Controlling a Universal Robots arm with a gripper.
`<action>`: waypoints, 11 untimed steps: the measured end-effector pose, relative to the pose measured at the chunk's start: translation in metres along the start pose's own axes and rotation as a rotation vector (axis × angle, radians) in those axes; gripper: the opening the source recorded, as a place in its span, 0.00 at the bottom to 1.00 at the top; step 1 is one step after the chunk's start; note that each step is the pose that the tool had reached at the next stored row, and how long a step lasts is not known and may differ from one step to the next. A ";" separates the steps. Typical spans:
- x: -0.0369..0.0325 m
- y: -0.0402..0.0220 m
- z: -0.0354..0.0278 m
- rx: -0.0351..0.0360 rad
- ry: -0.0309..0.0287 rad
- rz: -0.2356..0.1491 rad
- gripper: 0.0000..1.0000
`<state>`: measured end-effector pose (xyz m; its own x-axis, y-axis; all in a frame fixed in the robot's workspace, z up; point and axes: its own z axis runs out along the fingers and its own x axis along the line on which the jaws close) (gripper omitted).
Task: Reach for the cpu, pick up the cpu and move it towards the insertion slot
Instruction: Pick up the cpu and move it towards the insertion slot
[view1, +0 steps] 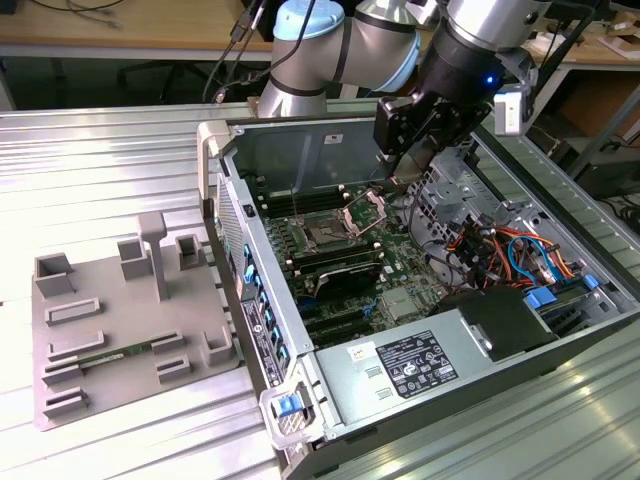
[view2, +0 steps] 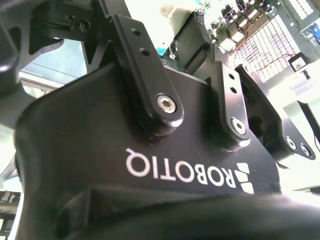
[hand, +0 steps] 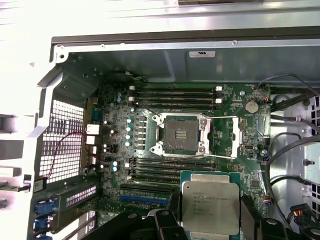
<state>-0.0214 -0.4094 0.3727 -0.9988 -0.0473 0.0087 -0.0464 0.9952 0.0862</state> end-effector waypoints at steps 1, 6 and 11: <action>0.0000 0.0004 0.0002 0.0000 0.0000 0.000 0.55; -0.0002 0.0039 0.0016 -0.0002 0.0000 0.000 0.55; -0.0002 0.0048 0.0027 -0.0001 0.0000 0.000 0.55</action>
<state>-0.0214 -0.4044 0.3704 -0.9988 -0.0474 0.0087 -0.0465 0.9952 0.0863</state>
